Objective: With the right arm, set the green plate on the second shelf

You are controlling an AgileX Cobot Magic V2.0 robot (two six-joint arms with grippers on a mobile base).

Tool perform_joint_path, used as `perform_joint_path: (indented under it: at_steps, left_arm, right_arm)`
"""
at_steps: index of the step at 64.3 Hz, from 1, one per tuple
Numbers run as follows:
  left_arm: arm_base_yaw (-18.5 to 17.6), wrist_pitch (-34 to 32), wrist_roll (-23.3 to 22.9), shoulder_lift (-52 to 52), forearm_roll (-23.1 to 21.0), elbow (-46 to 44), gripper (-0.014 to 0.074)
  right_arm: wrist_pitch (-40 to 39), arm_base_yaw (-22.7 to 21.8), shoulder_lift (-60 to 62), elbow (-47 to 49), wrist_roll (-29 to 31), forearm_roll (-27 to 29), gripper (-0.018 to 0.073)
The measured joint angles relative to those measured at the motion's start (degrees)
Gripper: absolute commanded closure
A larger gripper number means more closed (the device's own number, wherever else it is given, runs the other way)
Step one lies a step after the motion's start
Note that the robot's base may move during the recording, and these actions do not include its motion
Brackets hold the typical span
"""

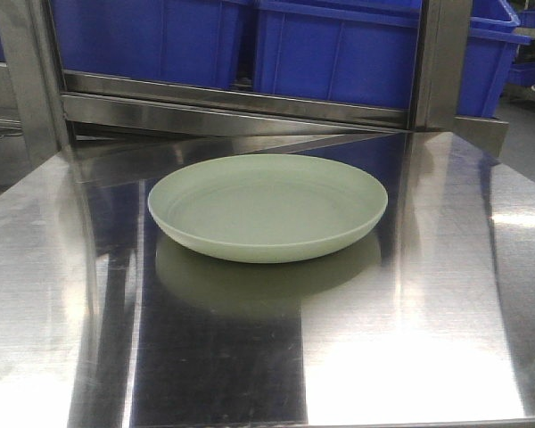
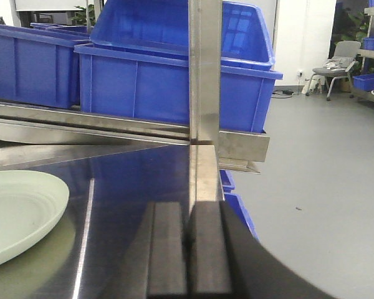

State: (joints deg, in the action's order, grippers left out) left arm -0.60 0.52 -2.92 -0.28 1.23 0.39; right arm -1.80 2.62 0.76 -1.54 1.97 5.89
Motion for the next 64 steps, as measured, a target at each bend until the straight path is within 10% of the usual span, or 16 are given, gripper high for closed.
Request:
perform_joint_path:
  at_steps: [22, 43, 64]
  left_arm:
    - [0.0, 0.0, 0.0, 0.0, 0.0, 0.0, 0.0466]
    - [0.0, 0.0, 0.0, 0.0, 0.0, 0.0, 0.0466]
    - [0.0, 0.0, 0.0, 0.0, 0.0, 0.0, 0.0466]
  right_arm:
    - [-2.6, 0.0, 0.0, 0.0, 0.0, 0.0, 0.0510]
    - [-22.5, 0.0, 0.0, 3.9, -5.5, -0.3, 0.0510]
    - [17.2, 0.0, -19.9, 41.6, -7.0, 1.0, 0.0510]
